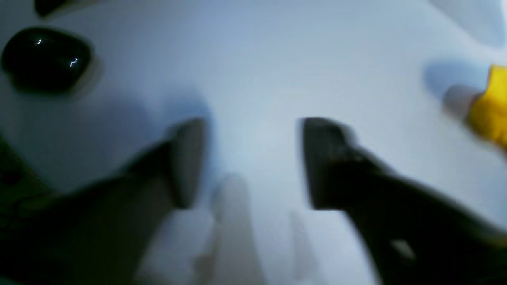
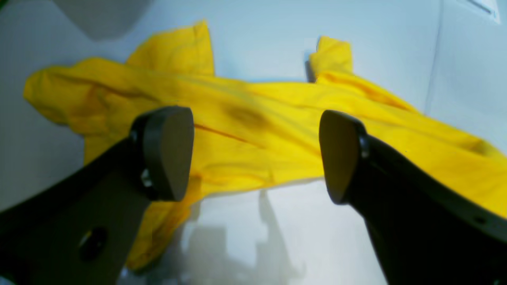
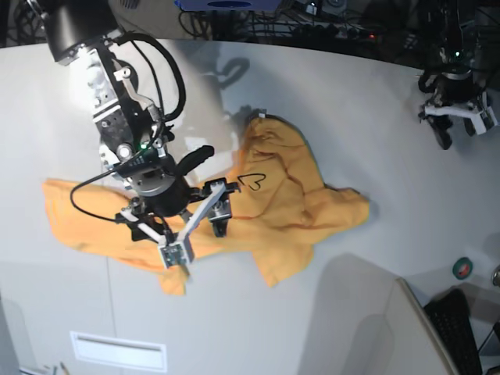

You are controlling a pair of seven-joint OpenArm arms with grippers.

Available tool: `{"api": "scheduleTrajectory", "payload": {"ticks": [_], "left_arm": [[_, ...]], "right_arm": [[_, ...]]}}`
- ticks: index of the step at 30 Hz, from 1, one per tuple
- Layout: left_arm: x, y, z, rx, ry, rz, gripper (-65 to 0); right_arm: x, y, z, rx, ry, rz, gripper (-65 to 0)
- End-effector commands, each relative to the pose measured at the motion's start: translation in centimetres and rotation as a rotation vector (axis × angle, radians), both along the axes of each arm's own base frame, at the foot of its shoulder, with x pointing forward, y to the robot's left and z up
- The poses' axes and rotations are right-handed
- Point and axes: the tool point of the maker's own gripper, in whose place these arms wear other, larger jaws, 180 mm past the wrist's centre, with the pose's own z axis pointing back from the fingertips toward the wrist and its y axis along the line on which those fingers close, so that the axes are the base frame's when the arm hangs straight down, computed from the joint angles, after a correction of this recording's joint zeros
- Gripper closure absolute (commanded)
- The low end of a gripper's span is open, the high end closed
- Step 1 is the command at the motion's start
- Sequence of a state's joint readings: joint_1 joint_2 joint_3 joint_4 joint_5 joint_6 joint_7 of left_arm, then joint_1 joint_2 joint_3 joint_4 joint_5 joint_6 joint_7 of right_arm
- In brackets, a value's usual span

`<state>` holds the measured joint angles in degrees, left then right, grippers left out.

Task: Layout the t-shirt on the table in an organized manner, then fold the t-shirt properly
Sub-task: 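Drag the pinched fabric away from the shirt pile with the right gripper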

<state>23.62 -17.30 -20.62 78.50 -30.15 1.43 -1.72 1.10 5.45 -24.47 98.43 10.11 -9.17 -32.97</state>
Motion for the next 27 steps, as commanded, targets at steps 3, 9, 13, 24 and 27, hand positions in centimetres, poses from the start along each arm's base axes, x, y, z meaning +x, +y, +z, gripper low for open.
{"api": "scheduleTrajectory", "payload": {"ticks": [3, 9, 13, 24, 27], "left_arm": [[6.1, -2.7, 1.1, -0.061, -0.02, -0.097, -45.4], [15.4, -8.1, 2.6, -0.158, 0.026, -0.234, -45.4], [17.8, -10.7, 0.9, -0.177, 0.102, -0.299, -45.4], [16.9, -13.9, -2.9, -0.171, 0.224, -0.39, 0.0], [15.7, -14.4, -3.4, -0.174, 0.236, -0.401, 0.0]], "right_arm": [[0.0, 2.4, -0.1, 0.019, -0.008, 0.043, -44.7], [-1.2, 2.8, -2.0, -0.002, 0.042, 0.064, -44.6], [-1.9, 2.1, -2.8, -0.019, 0.058, 0.065, -44.6], [-2.5, 1.6, -3.5, -0.028, 0.077, 0.06, -44.6], [-2.6, 1.6, -3.7, -0.031, 0.083, 0.061, -44.6]]}}
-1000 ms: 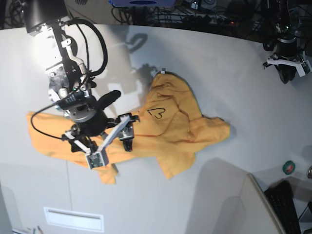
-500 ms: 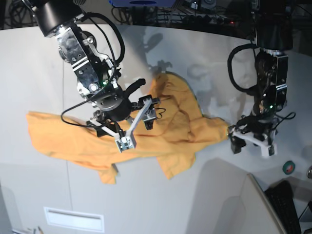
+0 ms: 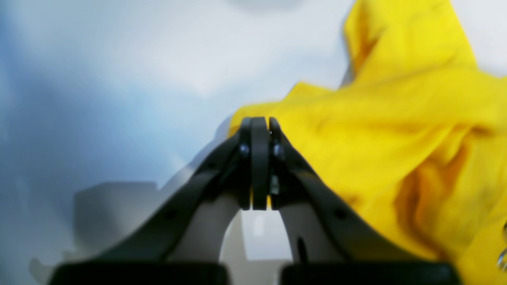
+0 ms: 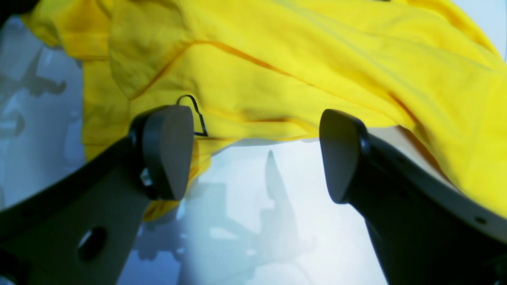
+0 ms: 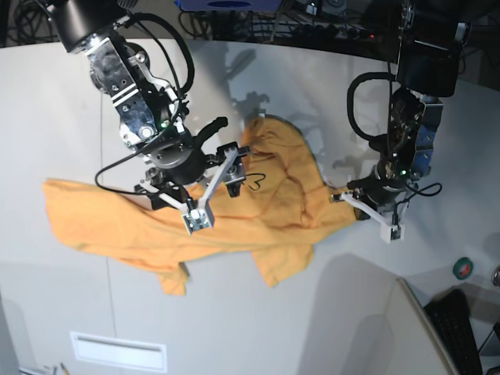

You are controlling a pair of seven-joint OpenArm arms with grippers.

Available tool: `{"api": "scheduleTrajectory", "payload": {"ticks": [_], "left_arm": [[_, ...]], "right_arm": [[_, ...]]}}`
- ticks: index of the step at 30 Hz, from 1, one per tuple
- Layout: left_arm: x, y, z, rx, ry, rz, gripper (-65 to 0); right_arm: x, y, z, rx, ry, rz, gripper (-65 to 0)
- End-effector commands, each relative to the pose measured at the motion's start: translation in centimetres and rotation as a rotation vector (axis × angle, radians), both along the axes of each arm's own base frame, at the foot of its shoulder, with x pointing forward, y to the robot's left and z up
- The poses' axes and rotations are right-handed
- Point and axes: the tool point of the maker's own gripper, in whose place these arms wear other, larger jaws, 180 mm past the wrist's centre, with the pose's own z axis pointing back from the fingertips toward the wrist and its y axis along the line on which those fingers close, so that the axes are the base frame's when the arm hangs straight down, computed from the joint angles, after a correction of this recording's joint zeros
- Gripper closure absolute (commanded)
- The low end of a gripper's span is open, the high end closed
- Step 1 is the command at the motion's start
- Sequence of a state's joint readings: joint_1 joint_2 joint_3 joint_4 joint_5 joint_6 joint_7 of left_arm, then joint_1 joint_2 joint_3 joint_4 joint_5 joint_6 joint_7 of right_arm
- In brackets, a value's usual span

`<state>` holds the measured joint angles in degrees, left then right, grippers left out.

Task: Layout the t-shirt on the table in an organized manner, then fold the t-shirt properly
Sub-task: 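Drag the pinched fabric away from the shirt pile with the right gripper, then lower the left gripper to the shirt edge and grasp the fabric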

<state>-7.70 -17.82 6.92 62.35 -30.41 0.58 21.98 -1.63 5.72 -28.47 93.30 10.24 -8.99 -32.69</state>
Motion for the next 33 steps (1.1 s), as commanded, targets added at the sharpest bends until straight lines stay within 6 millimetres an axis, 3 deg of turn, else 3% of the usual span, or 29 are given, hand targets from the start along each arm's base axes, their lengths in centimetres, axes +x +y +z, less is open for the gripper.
{"api": "scheduleTrajectory", "payload": {"ticks": [1, 5, 9, 15, 23, 25, 29, 31, 33], "left_arm": [[1.0, -0.3, 1.7, 0.003, -0.057, -0.021, 0.0], [-0.9, -1.6, 2.4, -0.008, -0.082, -0.054, 0.0], [-0.9, 0.3, 3.1, -0.009, -0.103, 0.003, 0.0], [-0.5, 1.2, 3.9, 0.0, -0.129, 0.022, 0.0], [-1.3, 6.4, 4.6, -0.011, -0.155, 0.195, -1.6], [-1.4, 7.2, 5.0, -0.012, -0.164, 0.219, -10.4], [-1.6, 7.3, 4.9, -0.012, -0.163, 0.221, -42.8], [-1.5, 6.6, 4.8, -0.025, -0.164, 0.189, -52.7], [-1.2, 4.6, 4.4, -0.053, -0.161, 0.095, -58.9]], "right_arm": [[1.0, 0.2, 1.3, 0.013, -0.049, -0.002, -44.6], [1.0, 0.1, 1.3, 0.011, -0.049, -0.004, -44.6], [1.0, -0.4, 1.1, -0.002, -0.049, -0.002, -44.6], [1.0, -0.6, 0.9, -0.007, -0.047, -0.003, -44.6], [0.9, -0.7, 0.8, -0.01, -0.044, -0.003, -44.6], [0.9, -0.7, 0.8, -0.01, -0.044, -0.003, -44.6], [0.9, -0.5, 0.9, -0.008, -0.045, 0.001, -44.6], [0.8, -0.4, 0.9, -0.006, -0.045, 0.003, -44.6], [0.8, -0.3, 0.9, -0.005, -0.043, 0.004, -44.6]]}}
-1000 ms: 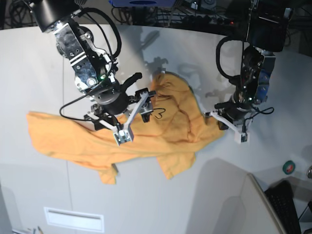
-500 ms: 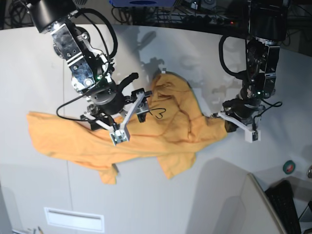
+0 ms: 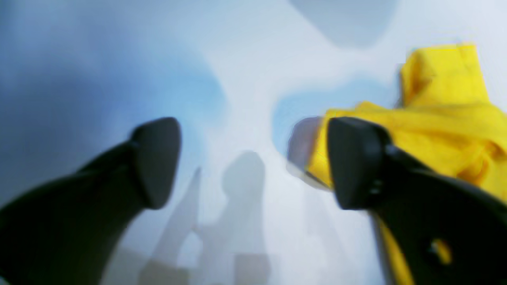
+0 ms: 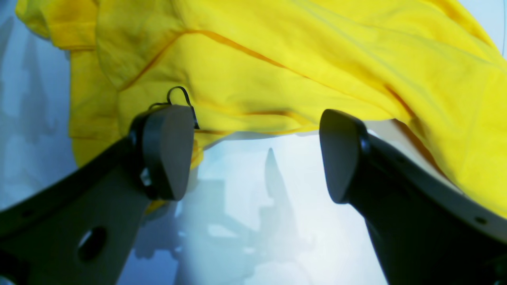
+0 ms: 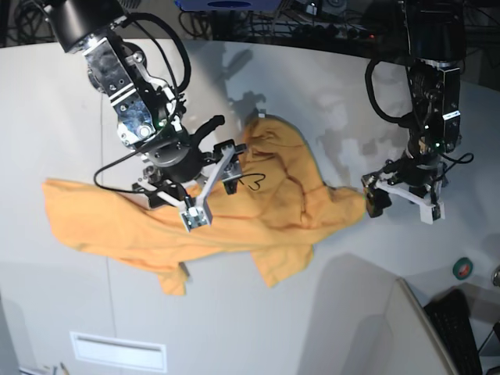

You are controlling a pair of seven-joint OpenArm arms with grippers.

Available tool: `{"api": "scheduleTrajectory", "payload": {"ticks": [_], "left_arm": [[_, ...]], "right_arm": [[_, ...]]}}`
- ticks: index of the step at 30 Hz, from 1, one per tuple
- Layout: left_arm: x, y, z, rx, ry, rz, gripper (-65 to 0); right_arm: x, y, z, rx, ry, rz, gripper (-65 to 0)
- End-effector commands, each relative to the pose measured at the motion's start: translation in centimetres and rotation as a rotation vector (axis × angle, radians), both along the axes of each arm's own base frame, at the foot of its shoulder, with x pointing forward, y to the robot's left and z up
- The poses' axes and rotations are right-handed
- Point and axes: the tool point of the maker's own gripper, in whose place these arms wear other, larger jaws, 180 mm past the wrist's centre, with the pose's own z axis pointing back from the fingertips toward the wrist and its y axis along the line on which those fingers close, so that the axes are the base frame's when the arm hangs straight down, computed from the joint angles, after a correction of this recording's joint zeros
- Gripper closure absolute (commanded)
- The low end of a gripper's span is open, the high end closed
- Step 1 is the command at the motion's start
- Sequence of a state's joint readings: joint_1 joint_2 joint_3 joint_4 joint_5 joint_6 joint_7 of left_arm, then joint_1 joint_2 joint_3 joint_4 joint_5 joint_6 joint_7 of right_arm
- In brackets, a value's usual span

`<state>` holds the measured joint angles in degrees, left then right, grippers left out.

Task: Layout the t-shirt on the table in an organized manner, then fold the t-shirt properly
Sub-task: 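Lower the left gripper to the shirt edge and grasp the fabric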

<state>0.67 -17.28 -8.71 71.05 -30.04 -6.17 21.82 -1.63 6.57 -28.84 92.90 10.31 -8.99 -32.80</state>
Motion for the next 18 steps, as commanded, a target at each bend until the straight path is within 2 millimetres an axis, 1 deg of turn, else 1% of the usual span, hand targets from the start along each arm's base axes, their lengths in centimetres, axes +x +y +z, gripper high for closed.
{"api": "scheduleTrajectory", "payload": {"ticks": [1, 3, 6, 9, 10, 11, 13, 15, 18], "left_arm": [[1.2, -0.5, 1.1, -0.012, -0.045, -0.026, -60.4], [1.7, -1.6, 0.4, -0.046, -0.036, -0.045, -60.7], [2.1, -2.7, -1.0, -0.089, -0.009, -0.064, -60.7], [2.5, -4.2, -1.4, -0.129, -0.011, -0.091, -60.4], [2.5, -4.6, -1.4, -0.138, -0.012, -0.094, -57.9], [2.5, -4.7, -1.5, -0.139, -0.011, -0.094, -54.5], [3.0, -5.0, -1.3, -0.144, -0.017, -0.099, -44.1], [3.1, -6.3, -1.8, -0.157, -0.003, -0.118, -31.1], [2.8, -7.8, -2.6, -0.151, 0.026, -0.168, -15.0]], "right_arm": [[1.0, 0.2, 1.4, 0.014, -0.052, -0.002, -44.6], [1.0, 0.2, 1.4, 0.014, -0.052, -0.002, -44.6], [0.8, 0.2, 1.2, 0.014, -0.046, -0.002, -44.6], [0.3, 0.2, 0.8, 0.016, -0.035, -0.002, -44.6], [0.3, 0.2, 0.8, 0.016, -0.035, -0.002, -44.6], [0.2, 0.2, 0.7, 0.016, -0.032, -0.002, -44.6], [-0.2, 0.1, 0.4, 0.014, -0.022, -0.005, -44.6], [-0.4, 0.0, 0.2, 0.012, -0.016, -0.007, -44.6], [-0.6, -0.1, 0.0, 0.009, -0.011, -0.006, -44.6]]}}
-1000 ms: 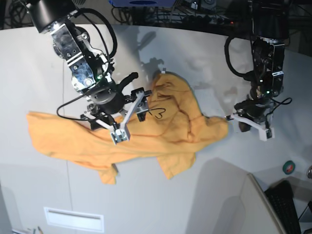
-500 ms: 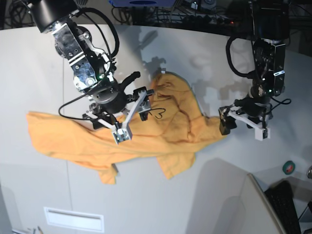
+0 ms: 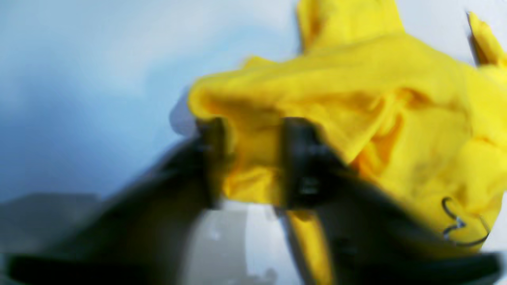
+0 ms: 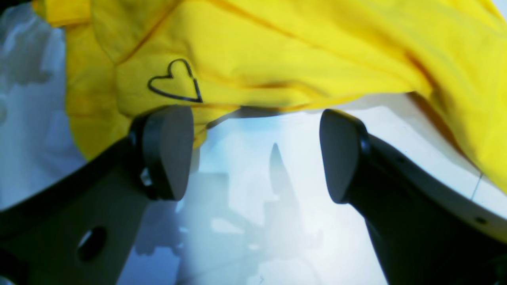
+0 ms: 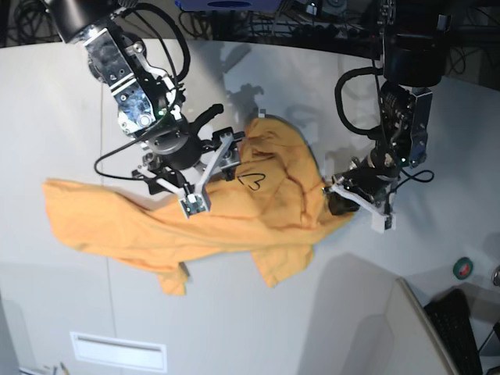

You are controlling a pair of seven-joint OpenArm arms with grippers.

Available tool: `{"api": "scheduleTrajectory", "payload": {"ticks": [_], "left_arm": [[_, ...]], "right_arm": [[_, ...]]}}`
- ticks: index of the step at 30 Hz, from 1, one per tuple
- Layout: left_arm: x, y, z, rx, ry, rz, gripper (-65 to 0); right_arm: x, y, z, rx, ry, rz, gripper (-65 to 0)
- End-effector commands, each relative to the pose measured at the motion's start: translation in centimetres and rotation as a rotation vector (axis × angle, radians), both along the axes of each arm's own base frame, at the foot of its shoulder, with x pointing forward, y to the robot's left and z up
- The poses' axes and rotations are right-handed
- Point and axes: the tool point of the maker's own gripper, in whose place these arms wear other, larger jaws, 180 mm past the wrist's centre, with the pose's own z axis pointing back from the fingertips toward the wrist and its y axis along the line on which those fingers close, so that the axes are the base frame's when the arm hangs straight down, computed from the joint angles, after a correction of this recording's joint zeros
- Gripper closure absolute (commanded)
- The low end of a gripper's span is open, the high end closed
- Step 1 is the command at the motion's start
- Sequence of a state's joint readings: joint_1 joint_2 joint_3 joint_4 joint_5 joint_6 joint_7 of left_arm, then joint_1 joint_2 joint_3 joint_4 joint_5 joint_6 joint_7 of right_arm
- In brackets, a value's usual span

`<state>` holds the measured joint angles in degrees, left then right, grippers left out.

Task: Layout the t-shirt on the table in an organized manner, then fold the t-shirt properly
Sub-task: 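Lower the left gripper to the shirt edge and grasp the fabric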

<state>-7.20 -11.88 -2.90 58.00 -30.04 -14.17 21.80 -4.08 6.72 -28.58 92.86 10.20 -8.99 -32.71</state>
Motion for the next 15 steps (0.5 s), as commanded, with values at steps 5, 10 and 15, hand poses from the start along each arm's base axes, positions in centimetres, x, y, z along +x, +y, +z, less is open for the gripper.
{"api": "scheduleTrajectory", "payload": {"ticks": [5, 10, 15], "left_arm": [[0.1, -0.9, 2.3, 0.002, -0.082, -0.036, 0.0], [-1.6, -3.3, 6.0, 0.009, -0.186, -0.11, 0.0], [-3.4, -3.0, 6.2, 0.012, -0.185, -0.1, 0.0]], "right_arm": [[0.1, 0.2, 0.9, 0.019, -0.035, -0.003, -44.6], [-0.8, 0.1, 0.2, 0.017, -0.012, -0.005, -44.6], [-1.2, -1.2, -0.1, 0.009, -0.004, -0.033, -44.4]]}}
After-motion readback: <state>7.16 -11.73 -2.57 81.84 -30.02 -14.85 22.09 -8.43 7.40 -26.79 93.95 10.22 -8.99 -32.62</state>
